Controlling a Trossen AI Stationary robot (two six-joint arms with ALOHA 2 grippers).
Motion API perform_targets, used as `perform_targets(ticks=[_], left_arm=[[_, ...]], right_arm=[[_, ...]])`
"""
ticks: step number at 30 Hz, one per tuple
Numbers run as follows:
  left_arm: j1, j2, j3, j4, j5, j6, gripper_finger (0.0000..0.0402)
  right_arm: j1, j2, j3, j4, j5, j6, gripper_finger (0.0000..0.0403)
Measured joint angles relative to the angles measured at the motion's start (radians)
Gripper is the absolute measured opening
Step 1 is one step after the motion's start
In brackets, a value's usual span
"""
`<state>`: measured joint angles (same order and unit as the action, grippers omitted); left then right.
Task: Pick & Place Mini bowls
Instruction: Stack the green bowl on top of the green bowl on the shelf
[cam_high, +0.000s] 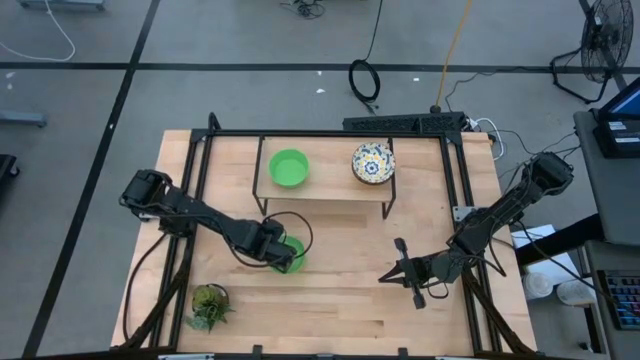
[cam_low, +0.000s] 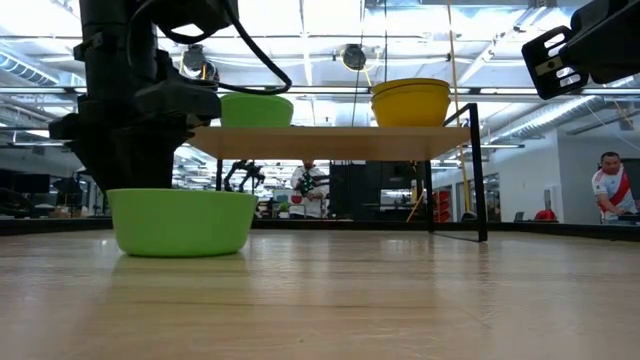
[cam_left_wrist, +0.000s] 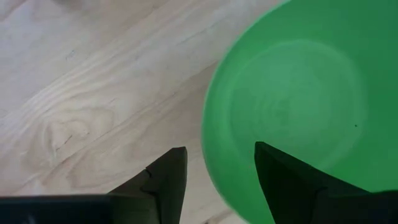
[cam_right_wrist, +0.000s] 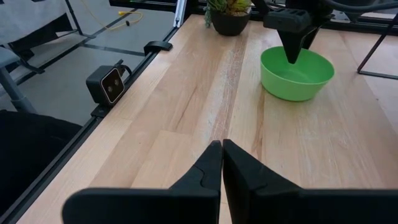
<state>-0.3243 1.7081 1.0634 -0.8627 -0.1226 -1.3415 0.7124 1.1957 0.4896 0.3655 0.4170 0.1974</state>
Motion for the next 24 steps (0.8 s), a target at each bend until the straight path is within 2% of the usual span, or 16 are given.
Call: perform_targets(ticks=[24], left_arm=[[0.032,0.000,0.000,-0.001,0.014,0.007,0.0191]], right_arm=[[0.000,0.000,0.000,-0.001,0.000,0.000,0.0002]])
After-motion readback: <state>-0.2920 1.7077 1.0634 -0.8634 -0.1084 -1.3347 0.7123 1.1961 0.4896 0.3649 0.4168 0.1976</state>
